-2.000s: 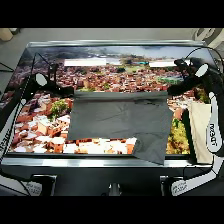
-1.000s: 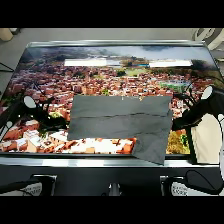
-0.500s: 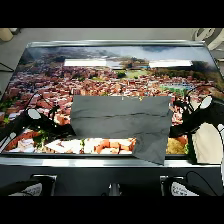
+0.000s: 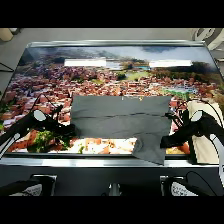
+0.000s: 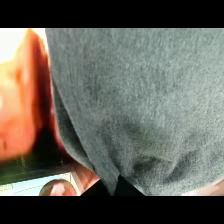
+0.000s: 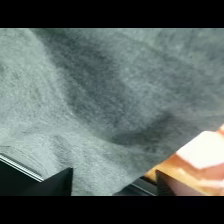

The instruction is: Fold the shirts.

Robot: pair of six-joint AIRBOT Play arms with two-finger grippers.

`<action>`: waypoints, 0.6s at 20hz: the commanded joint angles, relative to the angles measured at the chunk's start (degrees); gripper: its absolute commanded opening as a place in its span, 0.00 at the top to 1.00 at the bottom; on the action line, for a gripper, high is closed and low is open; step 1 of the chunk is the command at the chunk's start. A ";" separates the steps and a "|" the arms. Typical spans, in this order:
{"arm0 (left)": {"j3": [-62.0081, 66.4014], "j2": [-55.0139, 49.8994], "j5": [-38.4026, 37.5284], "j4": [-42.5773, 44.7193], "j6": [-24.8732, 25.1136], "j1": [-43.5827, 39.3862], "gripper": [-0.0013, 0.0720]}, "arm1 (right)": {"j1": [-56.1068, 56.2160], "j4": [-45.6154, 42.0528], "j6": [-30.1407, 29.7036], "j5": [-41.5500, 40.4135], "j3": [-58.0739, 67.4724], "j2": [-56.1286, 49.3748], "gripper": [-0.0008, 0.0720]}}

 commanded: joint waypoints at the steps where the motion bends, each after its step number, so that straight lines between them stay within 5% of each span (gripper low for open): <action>1: 0.07 0.24 0.15 -0.17 -0.11 -0.11 0.95 | 0.07 2.71 0.09 -5.97 -2.51 -0.07 0.51; 2: 0.09 0.37 0.17 -0.17 -0.04 -0.11 0.95 | 0.07 4.07 0.09 -6.91 -2.51 -0.07 0.78; 3: 0.28 0.66 0.17 -0.15 0.22 -0.11 0.95 | 0.07 5.49 -0.11 -7.34 -2.29 0.11 0.95; 6: 4.28 4.02 -1.84 -0.07 4.68 0.04 0.95 | 0.07 7.54 -2.97 -5.86 2.80 3.21 0.96; 12: 18.27 4.44 -0.17 0.68 2.47 1.86 0.95 | 0.07 7.43 0.11 -15.15 23.85 2.75 0.96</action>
